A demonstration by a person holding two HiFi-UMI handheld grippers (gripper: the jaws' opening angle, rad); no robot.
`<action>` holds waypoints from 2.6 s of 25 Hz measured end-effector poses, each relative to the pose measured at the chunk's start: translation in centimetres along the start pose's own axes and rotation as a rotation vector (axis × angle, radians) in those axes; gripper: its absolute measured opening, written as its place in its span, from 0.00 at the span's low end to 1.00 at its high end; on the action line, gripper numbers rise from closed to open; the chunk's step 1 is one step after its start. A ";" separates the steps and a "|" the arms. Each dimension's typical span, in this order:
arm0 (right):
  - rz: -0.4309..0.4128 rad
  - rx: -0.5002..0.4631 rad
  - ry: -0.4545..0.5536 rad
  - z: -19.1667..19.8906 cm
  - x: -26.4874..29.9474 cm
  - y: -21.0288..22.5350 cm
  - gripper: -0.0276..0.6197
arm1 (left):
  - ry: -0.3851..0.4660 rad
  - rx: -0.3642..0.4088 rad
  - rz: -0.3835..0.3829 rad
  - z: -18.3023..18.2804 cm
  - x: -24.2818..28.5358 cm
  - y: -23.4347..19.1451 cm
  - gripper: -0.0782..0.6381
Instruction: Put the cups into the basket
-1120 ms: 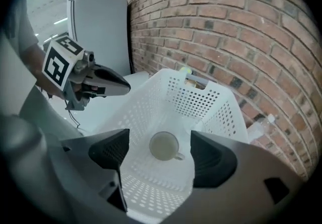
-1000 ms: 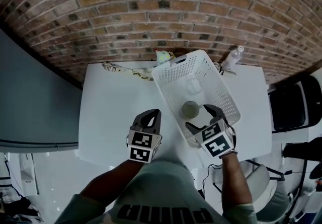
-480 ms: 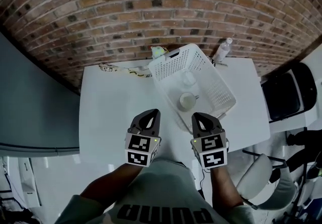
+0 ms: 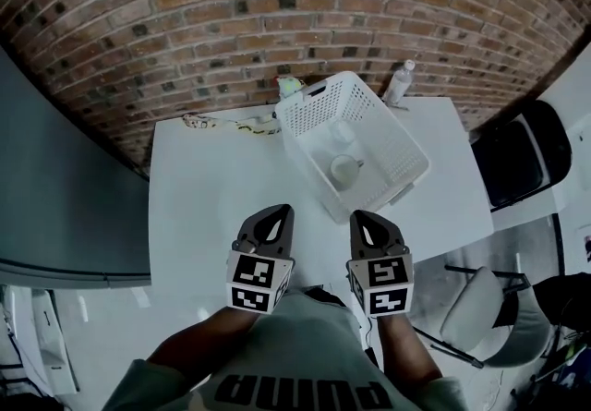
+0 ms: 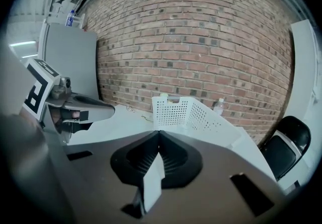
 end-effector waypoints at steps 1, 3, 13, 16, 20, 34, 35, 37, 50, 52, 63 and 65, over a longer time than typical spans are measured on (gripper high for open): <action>0.007 0.006 0.005 0.1 -0.4 -0.4 0.06 | 0.003 0.004 0.008 0.1 -0.5 0.1 0.11; 0.019 0.011 0.010 0.3 -1.3 -1.4 0.06 | 0.010 0.009 0.027 0.3 -1.6 0.5 0.11; 0.064 0.036 -0.001 1.9 -5.3 -5.4 0.06 | 0.023 0.027 0.102 1.7 -5.9 1.7 0.11; 0.061 0.046 0.002 2.7 -6.3 -6.0 0.06 | 0.008 0.024 0.099 2.6 -6.7 2.3 0.11; 0.057 0.048 0.024 3.5 -7.5 -6.0 0.06 | 0.013 0.034 0.082 3.4 -7.3 3.5 0.11; -0.031 -0.001 0.119 6.5 -14.3 -3.1 0.06 | 0.062 0.007 -0.004 5.6 -10.7 12.7 0.11; -0.044 0.001 0.127 6.8 -14.6 -3.0 0.06 | 0.065 0.003 -0.020 5.9 -11.1 13.2 0.11; -0.074 -0.001 0.137 7.5 -15.3 -3.0 0.06 | 0.068 -0.006 -0.056 6.6 -11.9 14.1 0.11; -0.116 0.021 0.125 10.7 -17.7 -4.9 0.06 | 0.053 -0.025 -0.157 10.1 -16.5 14.4 0.11; -0.111 0.024 0.123 10.5 -17.9 -5.5 0.06 | 0.051 -0.015 -0.144 10.0 -16.7 14.2 0.11; -0.082 0.006 0.128 9.6 -18.2 -8.5 0.06 | 0.044 -0.004 -0.085 10.3 -17.7 12.8 0.11; -0.076 0.007 0.127 9.6 -18.4 -8.8 0.06 | 0.045 -0.004 -0.079 10.3 -17.9 12.7 0.11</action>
Point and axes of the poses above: the fingertips, and each gripper's own axes: x forward along the fingers, y to its right, z out of its underside, the point moved 7 cm from there along -x, backward along the fingers, and after that the axes turned 11 degrees about -x, right-handed, at the moved point
